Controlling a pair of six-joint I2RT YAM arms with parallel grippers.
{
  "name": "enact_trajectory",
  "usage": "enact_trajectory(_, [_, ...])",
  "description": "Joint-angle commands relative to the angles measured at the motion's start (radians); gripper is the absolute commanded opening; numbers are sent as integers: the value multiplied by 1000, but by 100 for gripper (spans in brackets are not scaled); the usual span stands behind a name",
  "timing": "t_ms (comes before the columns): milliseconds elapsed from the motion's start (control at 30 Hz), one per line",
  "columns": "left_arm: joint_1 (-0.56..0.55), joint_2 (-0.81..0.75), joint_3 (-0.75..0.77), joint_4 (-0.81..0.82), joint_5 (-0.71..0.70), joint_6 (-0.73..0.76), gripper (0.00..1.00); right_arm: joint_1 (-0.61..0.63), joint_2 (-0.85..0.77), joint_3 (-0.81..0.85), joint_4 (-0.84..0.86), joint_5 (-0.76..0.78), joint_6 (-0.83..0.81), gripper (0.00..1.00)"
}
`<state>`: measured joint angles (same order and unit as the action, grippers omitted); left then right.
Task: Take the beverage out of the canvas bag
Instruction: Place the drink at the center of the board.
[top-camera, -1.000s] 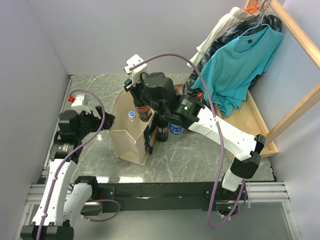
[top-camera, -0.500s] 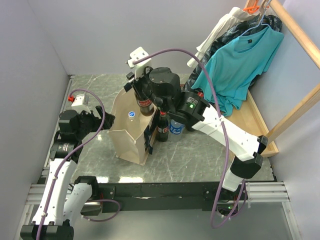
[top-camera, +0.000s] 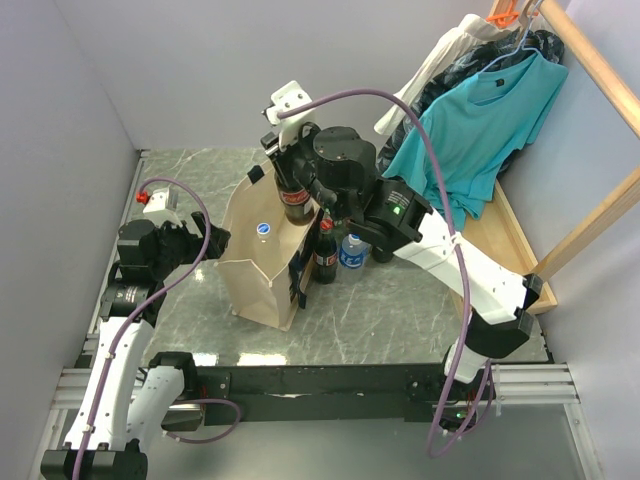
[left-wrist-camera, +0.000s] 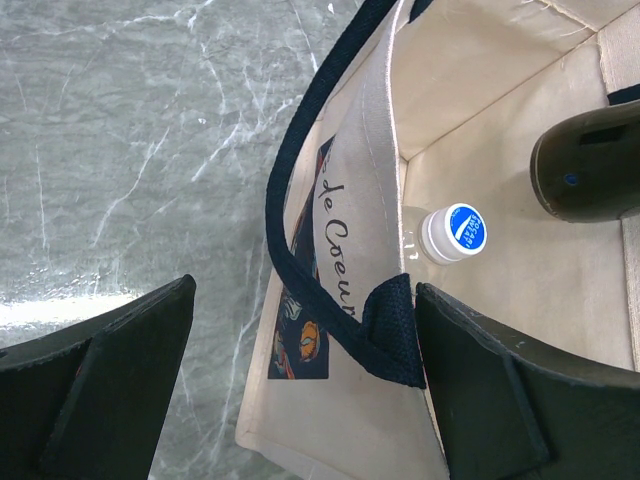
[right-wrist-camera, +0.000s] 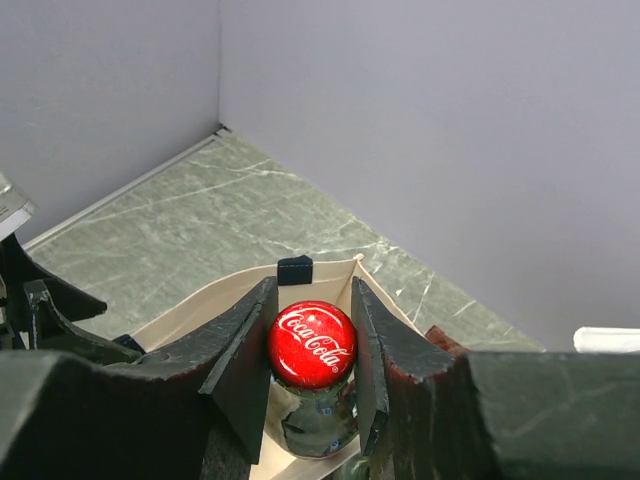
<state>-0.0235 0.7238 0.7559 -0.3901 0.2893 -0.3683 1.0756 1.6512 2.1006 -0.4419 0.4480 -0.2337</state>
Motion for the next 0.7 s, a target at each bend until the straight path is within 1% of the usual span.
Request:
enact_trajectory(0, [-3, -3, 13, 10, 1, 8, 96, -5, -143, 105, 253, 24, -69, 0])
enact_trajectory(500, [-3, -7, 11, 10, -4, 6, 96, -6, -151, 174, 266, 40, -124, 0])
enact_trajectory(667, [-3, -3, 11, 11, -3, 6, 96, -5, -169, 162, 279, 66, -144, 0])
